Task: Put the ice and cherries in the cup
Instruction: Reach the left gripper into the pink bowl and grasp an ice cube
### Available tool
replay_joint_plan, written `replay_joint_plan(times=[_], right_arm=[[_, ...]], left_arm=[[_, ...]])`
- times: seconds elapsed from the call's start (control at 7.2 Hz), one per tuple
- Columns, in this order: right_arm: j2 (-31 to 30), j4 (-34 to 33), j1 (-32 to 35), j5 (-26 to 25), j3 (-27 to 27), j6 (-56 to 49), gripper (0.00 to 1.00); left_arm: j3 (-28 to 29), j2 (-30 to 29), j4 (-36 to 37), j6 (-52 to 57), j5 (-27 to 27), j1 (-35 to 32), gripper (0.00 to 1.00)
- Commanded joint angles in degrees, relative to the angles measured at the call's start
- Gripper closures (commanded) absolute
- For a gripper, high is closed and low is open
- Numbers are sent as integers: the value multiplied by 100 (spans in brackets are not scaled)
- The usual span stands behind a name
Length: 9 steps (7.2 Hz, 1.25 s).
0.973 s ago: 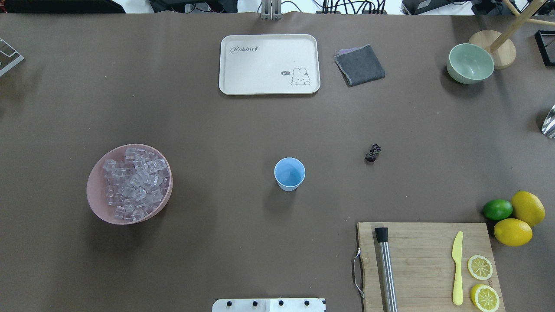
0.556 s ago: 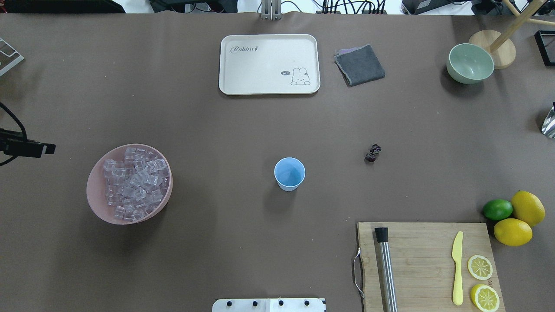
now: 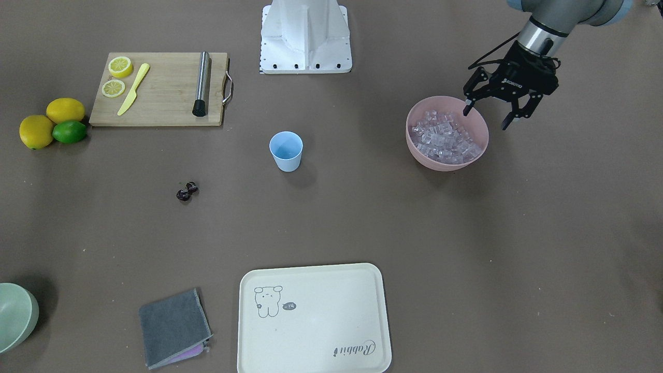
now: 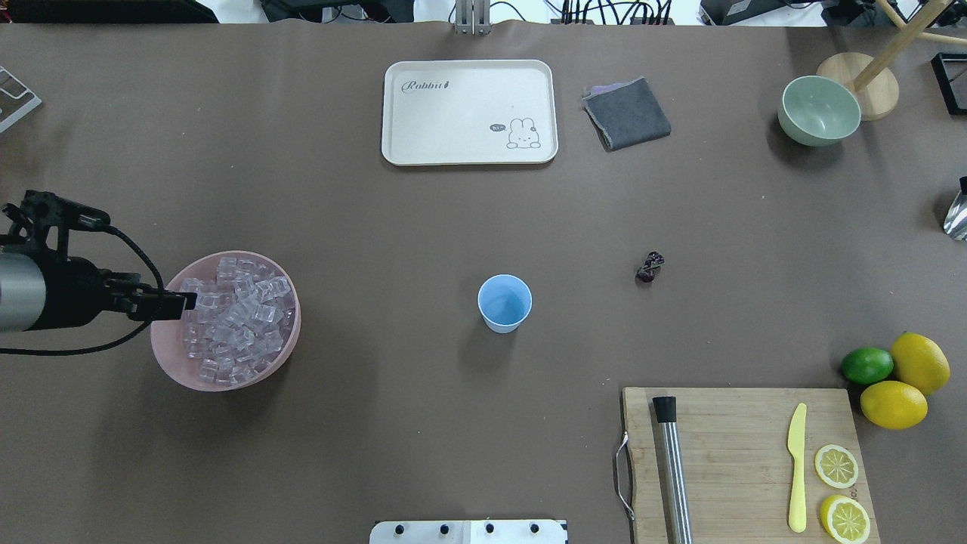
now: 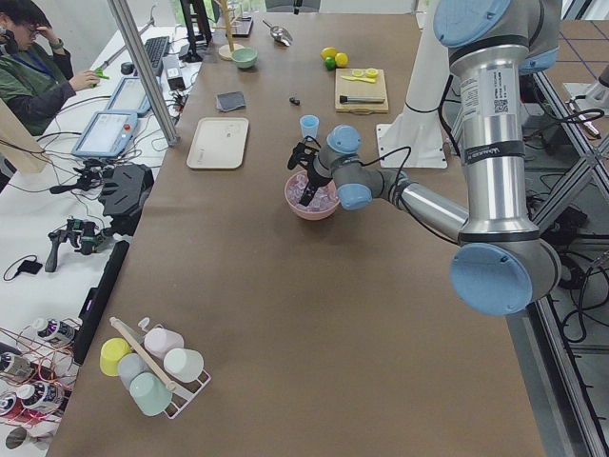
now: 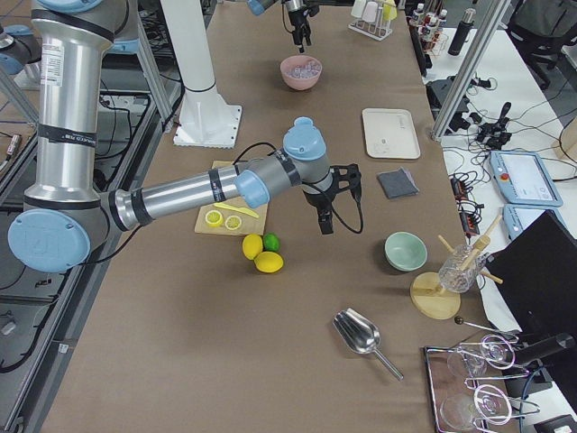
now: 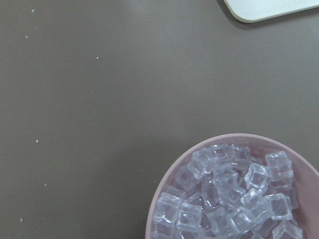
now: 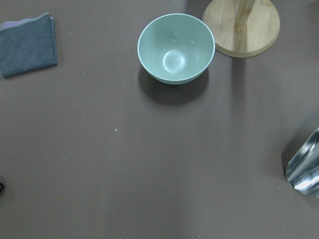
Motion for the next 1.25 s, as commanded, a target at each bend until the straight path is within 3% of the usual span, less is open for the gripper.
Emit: replay_joint_plan(times=[0.0, 0.97, 1.11], right_arm=[[-1, 0, -8, 2, -4, 0, 0], [-1, 0, -9, -7, -30, -8, 0], [-1, 0, -9, -7, -30, 0, 0]], left_arm=[[3, -502, 524, -251, 347, 504, 2], [408, -494, 517, -426, 560, 989, 3], [408, -468, 517, -426, 552, 998, 13]])
